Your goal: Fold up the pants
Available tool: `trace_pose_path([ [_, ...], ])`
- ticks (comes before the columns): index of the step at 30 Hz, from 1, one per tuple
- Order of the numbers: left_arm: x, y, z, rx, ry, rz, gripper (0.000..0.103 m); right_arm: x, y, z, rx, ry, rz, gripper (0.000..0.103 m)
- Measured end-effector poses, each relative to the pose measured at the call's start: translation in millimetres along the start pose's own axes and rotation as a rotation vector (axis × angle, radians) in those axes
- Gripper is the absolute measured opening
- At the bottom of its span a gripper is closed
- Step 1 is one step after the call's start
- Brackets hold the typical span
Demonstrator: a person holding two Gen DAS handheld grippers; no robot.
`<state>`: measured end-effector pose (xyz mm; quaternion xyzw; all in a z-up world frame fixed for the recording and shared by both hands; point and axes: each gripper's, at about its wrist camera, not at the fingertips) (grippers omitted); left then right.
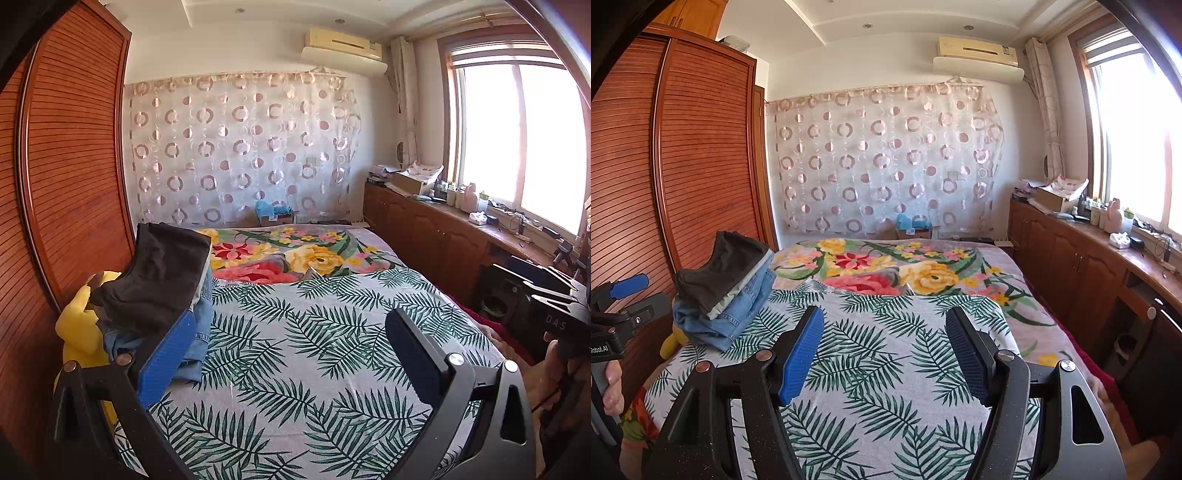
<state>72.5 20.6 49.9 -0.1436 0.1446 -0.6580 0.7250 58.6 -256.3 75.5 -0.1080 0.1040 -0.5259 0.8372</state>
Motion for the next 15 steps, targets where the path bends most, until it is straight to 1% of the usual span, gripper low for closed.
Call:
trace_pose_path([
  [15, -1.3, -0.1, -2.4, -0.001, -0.003, 0.000, 0.102, 0.2, 2.3, -3.4, -0.005, 0.007, 0.002, 0.071],
])
Point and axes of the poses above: each gripper's, at about its wrist camera, not at the fingertips, and y roughly the way its jaws point, x to its right, z to its top, and after that the axes turned 7 degrees about z, right-handed
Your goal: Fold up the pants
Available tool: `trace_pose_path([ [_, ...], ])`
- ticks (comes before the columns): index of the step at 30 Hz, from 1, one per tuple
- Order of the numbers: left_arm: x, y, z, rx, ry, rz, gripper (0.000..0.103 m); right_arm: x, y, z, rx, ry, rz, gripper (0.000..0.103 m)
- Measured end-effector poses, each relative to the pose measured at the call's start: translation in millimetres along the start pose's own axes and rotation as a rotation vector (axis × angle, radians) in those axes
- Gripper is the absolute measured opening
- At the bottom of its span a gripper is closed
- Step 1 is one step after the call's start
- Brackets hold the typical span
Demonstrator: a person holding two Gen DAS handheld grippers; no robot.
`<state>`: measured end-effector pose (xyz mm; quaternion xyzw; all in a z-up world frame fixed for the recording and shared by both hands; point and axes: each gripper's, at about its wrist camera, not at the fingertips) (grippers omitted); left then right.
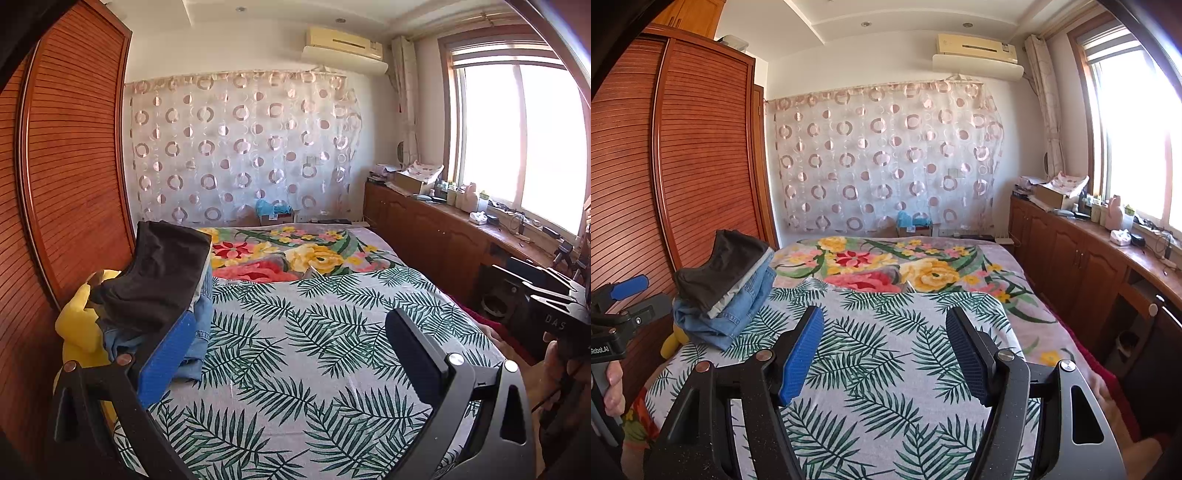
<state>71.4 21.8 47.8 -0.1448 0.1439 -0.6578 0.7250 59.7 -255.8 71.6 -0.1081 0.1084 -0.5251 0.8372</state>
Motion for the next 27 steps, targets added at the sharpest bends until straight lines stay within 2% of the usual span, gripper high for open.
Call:
trace_pose_path([
  [27, 2.2, 0.7, -3.4, 0.006, 0.004, -0.003, 0.103, 0.1, 1.5, -1.0, 0.000, 0.001, -0.002, 0.071],
])
Point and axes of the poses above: each gripper's, at about its wrist camera, not at the fingertips, and y roughly the way its jaws point, x to its right, z to its top, and after that the axes turned 7 degrees about z, right-handed
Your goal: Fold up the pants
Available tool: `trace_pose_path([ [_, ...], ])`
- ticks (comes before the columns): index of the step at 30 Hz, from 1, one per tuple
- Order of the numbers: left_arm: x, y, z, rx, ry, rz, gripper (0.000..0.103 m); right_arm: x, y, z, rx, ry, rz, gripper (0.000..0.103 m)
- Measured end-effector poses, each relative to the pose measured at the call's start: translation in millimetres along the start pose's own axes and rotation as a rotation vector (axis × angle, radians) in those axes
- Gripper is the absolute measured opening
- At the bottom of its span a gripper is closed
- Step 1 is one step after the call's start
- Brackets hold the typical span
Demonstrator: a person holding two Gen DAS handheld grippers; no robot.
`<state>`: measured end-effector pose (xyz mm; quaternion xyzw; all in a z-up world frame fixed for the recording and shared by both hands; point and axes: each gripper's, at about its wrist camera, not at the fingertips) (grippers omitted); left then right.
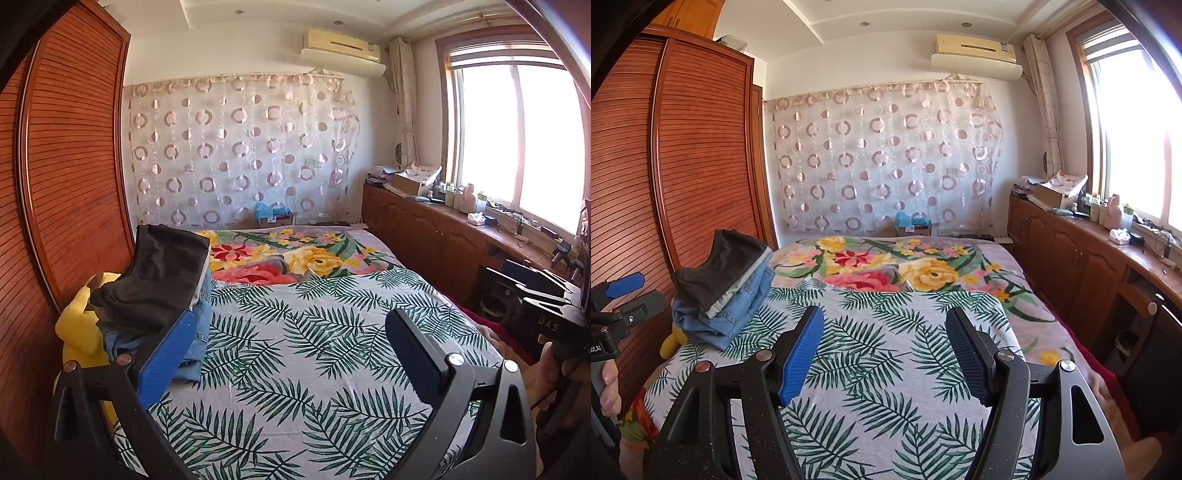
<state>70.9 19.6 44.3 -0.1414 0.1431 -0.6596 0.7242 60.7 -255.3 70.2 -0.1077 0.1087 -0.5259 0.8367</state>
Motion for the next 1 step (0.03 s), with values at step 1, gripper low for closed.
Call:
trace_pose_path([
  [1, 0.5, 0.4, 0.9, 0.000, 0.001, -0.001, 0.103, -0.3, 0.2, -0.2, 0.000, 0.001, 0.001, 0.071],
])
Point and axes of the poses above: each gripper's, at about its wrist camera, not at the fingertips, and y roughly the way its jaws point, x to its right, z to its top, and after that the axes turned 7 degrees about z, right-handed
